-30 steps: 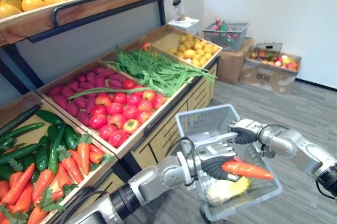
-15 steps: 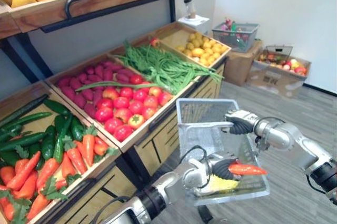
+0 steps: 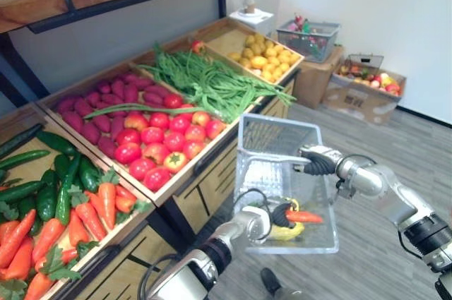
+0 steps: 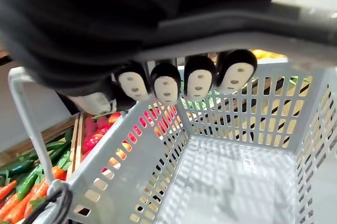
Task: Pick vegetable in the basket
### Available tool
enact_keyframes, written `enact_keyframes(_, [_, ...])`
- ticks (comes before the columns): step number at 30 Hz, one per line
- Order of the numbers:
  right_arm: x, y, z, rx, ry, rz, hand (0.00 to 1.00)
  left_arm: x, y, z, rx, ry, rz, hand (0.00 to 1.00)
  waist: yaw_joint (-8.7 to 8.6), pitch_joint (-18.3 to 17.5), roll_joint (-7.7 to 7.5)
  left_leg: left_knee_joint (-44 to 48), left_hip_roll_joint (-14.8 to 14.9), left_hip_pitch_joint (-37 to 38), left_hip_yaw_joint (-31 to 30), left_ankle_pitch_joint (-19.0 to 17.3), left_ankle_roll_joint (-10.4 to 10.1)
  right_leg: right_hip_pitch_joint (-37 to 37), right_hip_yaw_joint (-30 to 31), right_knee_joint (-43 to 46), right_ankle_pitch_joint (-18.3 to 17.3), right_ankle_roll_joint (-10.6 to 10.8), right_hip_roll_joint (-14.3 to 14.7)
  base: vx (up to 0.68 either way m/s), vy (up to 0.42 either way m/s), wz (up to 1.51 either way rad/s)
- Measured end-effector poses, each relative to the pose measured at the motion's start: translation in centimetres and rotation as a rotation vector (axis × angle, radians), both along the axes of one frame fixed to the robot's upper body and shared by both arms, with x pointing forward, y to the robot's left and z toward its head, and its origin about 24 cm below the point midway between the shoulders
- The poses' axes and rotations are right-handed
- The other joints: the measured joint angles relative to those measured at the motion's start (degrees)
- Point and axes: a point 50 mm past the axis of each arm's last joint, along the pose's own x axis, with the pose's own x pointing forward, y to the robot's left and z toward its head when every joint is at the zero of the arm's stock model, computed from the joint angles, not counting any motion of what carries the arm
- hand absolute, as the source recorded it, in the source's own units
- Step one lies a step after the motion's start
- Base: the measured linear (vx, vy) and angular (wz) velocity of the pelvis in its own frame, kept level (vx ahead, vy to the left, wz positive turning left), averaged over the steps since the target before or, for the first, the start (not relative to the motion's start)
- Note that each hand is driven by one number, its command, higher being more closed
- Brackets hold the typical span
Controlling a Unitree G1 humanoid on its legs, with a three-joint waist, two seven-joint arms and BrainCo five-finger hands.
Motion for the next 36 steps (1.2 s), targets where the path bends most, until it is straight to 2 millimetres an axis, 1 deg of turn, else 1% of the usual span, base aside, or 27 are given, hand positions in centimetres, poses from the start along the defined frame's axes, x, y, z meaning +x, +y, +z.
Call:
enact_keyframes(3, [0.2, -0.5, -0.2, -0.001, 0.011, -0.026, 1.00, 0.3, -0.1, 0.2, 0.009, 0.000, -0.006, 0.00, -0.02, 1.2, -0.19, -1.2, -0.8, 0.6, -0.1, 0.6, 0.0, 0.4, 0.0, -0.1, 0.0, 0.1, -0.3, 0.00, 0.000, 0.00])
enact_keyframes(5, [0.3, -0.7, -0.4, -0.004, 0.023, -0.041, 1.00, 0.2, -0.2, 0.3, 0.010, 0.002, -0.011, 0.00, -0.15, 1.3, -0.07, -1.8, -1.0, 0.6, -0.3, 0.8, 0.1, 0.6, -0.2, -0.4, 0.0, 0.1, -0.6, -0.02, -0.022, 0.09])
enact_keyframes(8, [0.4, -1.0, -0.3, -0.003, 0.022, -0.060, 1.00, 0.1, -0.7, 0.6, 0.004, -0.008, -0.034, 0.00, -0.49, 1.6, 0.05, -1.8, -1.0, 0.5, -1.2, 0.9, 0.2, 1.1, -1.0, -0.7, 0.0, 0.1, -1.0, -0.02, -0.034, 0.15])
enact_keyframes(9, [0.5, -1.2, -0.1, 0.001, 0.015, -0.074, 1.00, 0.0, -1.1, 1.1, -0.003, -0.030, -0.062, 0.00, -0.53, 1.9, 0.05, -1.8, -1.0, 0.5, -1.5, 0.9, 0.2, 1.3, -1.3, -0.7, 0.0, 0.1, -1.2, -0.03, -0.033, 0.13])
enact_keyframes(11, [0.7, -1.8, 0.4, 0.020, -0.004, -0.100, 1.00, -0.1, -2.2, 2.5, -0.039, -0.079, -0.116, 0.00, -0.07, 2.1, 0.03, -1.7, -0.9, 0.5, -1.7, 0.9, 0.2, 1.4, -1.6, -0.8, 0.0, 0.1, -1.3, -0.03, -0.031, 0.10])
enact_keyframes(12, [0.7, -2.2, 0.8, 0.042, -0.020, -0.123, 1.00, -0.4, -2.9, 3.8, -0.080, -0.119, -0.163, 0.00, 0.35, 2.1, 0.05, -1.6, -0.8, 0.5, -1.7, 0.9, 0.2, 1.7, -1.9, -0.8, 0.0, 0.1, -1.3, -0.03, -0.034, 0.09])
enact_keyframes(13, [0.6, -2.5, 0.9, 0.053, -0.031, -0.137, 1.00, -0.6, -3.3, 4.8, -0.108, -0.149, -0.195, 0.00, 0.48, 2.1, 0.06, -1.6, -0.6, 0.5, -1.9, 0.9, 0.2, 1.9, -2.2, -0.8, 0.0, 0.1, -1.3, -0.03, -0.037, 0.14])
enact_keyframes(14, [0.4, -2.9, 1.2, 0.065, -0.050, -0.155, 1.00, -1.0, -3.9, 6.5, -0.173, -0.192, -0.243, 0.00, 0.81, 2.1, 0.06, -1.5, -0.5, 0.4, -2.3, 0.9, 0.2, 2.1, -2.6, -0.8, 0.0, 0.1, -1.4, -0.03, -0.045, 0.21])
enact_keyframes(15, [0.2, -3.3, 1.7, 0.077, -0.076, -0.172, 1.00, -1.8, -4.2, 8.4, -0.260, -0.229, -0.290, 0.00, 0.89, 2.1, 0.07, -1.3, -0.4, 0.2, -3.0, 0.9, 0.2, 2.2, -3.2, -0.8, 0.0, 0.1, -1.6, -0.04, -0.047, 0.23])
enact_keyframes(17, [-0.2, -3.9, 2.2, 0.093, -0.102, -0.191, 1.00, -3.1, -4.3, 10.8, -0.394, -0.236, -0.361, 0.00, 1.46, 2.1, 0.08, -0.9, -0.2, -0.3, -3.3, 0.8, 0.2, 2.2, -3.5, -0.7, 0.0, 0.1, -1.8, -0.05, -0.048, 0.13])
enact_keyframes(18, [-0.4, -4.2, 2.3, 0.099, -0.109, -0.202, 1.00, -4.1, -4.1, 12.0, -0.453, -0.245, -0.406, 0.00, 1.82, 2.1, 0.10, -0.5, 0.0, -0.3, -3.4, 0.8, 0.3, 2.3, -3.6, -0.6, 0.0, 0.1, -1.8, -0.05, -0.036, 0.07])
enact_keyframes(19, [-0.6, -4.4, 2.2, 0.100, -0.108, -0.209, 1.00, -4.5, -3.6, 12.5, -0.496, -0.230, -0.421, 0.00, 1.97, 2.1, 0.10, -0.4, 0.0, -0.3, -3.7, 0.8, 0.3, 2.3, -3.9, -0.3, -0.1, 0.1, -1.9, -0.06, -0.048, 0.14])
enact_keyframes(20, [-0.8, -4.4, 1.9, 0.098, -0.099, -0.210, 1.00, -5.4, -2.6, 13.1, -0.549, -0.202, -0.439, 0.00, 1.95, 2.1, 0.10, 0.0, 0.3, -0.4, -4.4, 0.8, 0.2, 2.5, -4.4, 0.1, -0.3, 0.0, -1.9, -0.04, -0.034, 0.16])
enact_keyframes(21, [-0.9, -4.4, 1.8, 0.097, -0.097, -0.212, 1.00, -5.6, -2.4, 13.2, -0.557, -0.200, -0.443, 0.00, 1.96, 2.1, 0.11, 0.1, 0.4, -0.4, -4.5, 0.7, 0.2, 2.6, -4.6, 0.1, -0.3, 0.0, -1.9, -0.05, -0.045, 0.15])
enact_keyframes(24, [-1.6, -5.0, 0.5, 0.099, -0.065, -0.241, 1.00, -7.2, 0.0, 14.6, -0.704, -0.092, -0.457, 0.00, 2.83, 2.1, 0.21, 1.4, 1.3, -0.6, -4.9, 0.4, 0.1, 2.9, -5.1, 0.3, -0.4, 0.0, -1.8, -0.05, -0.042, 0.06])
enact_keyframes(25, [-1.7, -5.2, 0.3, 0.100, -0.060, -0.249, 1.00, -7.4, 0.4, 14.9, -0.726, -0.073, -0.458, 0.00, 3.33, 2.1, 0.26, 1.4, 1.3, -0.6, -5.0, 0.4, 0.1, 2.9, -5.2, 0.3, -0.4, 0.0, -1.8, -0.05, -0.035, 0.10])
enact_keyframes(26, [-2.0, -5.8, -0.2, 0.102, -0.049, -0.274, 1.00, -7.4, 1.3, 15.3, -0.764, -0.027, -0.456, 0.00, 3.55, 2.0, 0.39, 1.5, 1.3, -0.9, -5.7, 0.5, 0.1, 2.9, -5.8, 0.5, -0.5, -0.2, -2.0, -0.05, -0.036, 0.31])
enact_keyframes(28, [-2.1, -6.8, -0.7, 0.104, -0.036, -0.323, 1.00, -7.4, 2.5, 16.1, -0.802, -0.007, -0.450, 0.00, 3.43, 1.8, 0.70, 1.5, 1.3, -1.9, -7.4, 0.5, 0.3, 2.9, -7.3, 0.5, -0.7, -0.3, -2.7, -0.04, -0.041, 0.43])
enact_keyframes(30, [-2.5, -8.6, -1.6, 0.106, -0.008, -0.401, 1.00, -7.4, 4.1, 16.6, -0.859, 0.027, -0.415, 0.00, 3.82, 1.4, 1.23, 1.5, 1.5, -3.2, -9.6, 0.8, 0.6, 2.9, -9.4, 0.5, -1.0, -0.5, -3.4, -0.02, -0.035, 0.50])
enact_keyframes(31, [-3.0, -9.8, -2.3, 0.106, 0.012, -0.454, 1.00, -7.4, 5.0, 16.8, -0.885, 0.037, -0.384, 0.00, 4.46, 1.3, 1.41, 1.5, 1.5, -3.9, -10.9, 1.0, 0.8, 3.0, -10.5, 0.5, -1.1, -0.5, -3.8, -0.01, -0.033, 0.47])
enact_keyframes(32, [-3.3, -10.4, -2.7, 0.107, 0.021, -0.484, 1.00, -7.4, 5.5, 16.9, -0.905, 0.047, -0.366, 0.00, 4.92, 1.2, 1.47, 1.5, 1.6, -4.3, -11.4, 1.1, 0.9, 3.0, -11.1, 0.5, -1.1, -0.6, -4.0, 0.00, -0.028, 0.57])
enact_keyframes(34, [-4.7, -12.4, -4.3, 0.112, 0.064, -0.588, 1.00, -6.9, 7.6, 17.0, -0.993, 0.080, -0.259, 0.00, 5.85, 1.1, 1.53, 1.5, 1.4, -6.0, -14.6, 1.6, 1.6, 3.3, -14.1, 0.0, -1.1, -0.6, -5.4, 0.00, -0.012, 0.64])
enact_keyframes(35, [-5.1, -12.9, -4.7, 0.118, 0.076, -0.615, 1.00, -6.7, 8.2, 17.0, -1.020, 0.084, -0.227, 0.00, 6.31, 1.1, 1.56, 1.5, 1.4, -6.6, -15.5, 1.7, 1.7, 3.5, -14.9, 0.0, -1.1, -0.6, -5.6, -0.02, 0.003, 0.79])
enact_keyframes(36, [-6.5, -14.1, -6.1, 0.140, 0.103, -0.699, 1.00, -6.5, 9.7, 17.0, -1.093, 0.084, -0.137, 0.00, 6.88, 0.8, 1.41, 1.3, 1.3, -7.7, -17.9, 2.0, 2.1, 4.0, -17.5, -0.3, -1.2, -0.7, -6.5, -0.03, 0.007, 0.68])
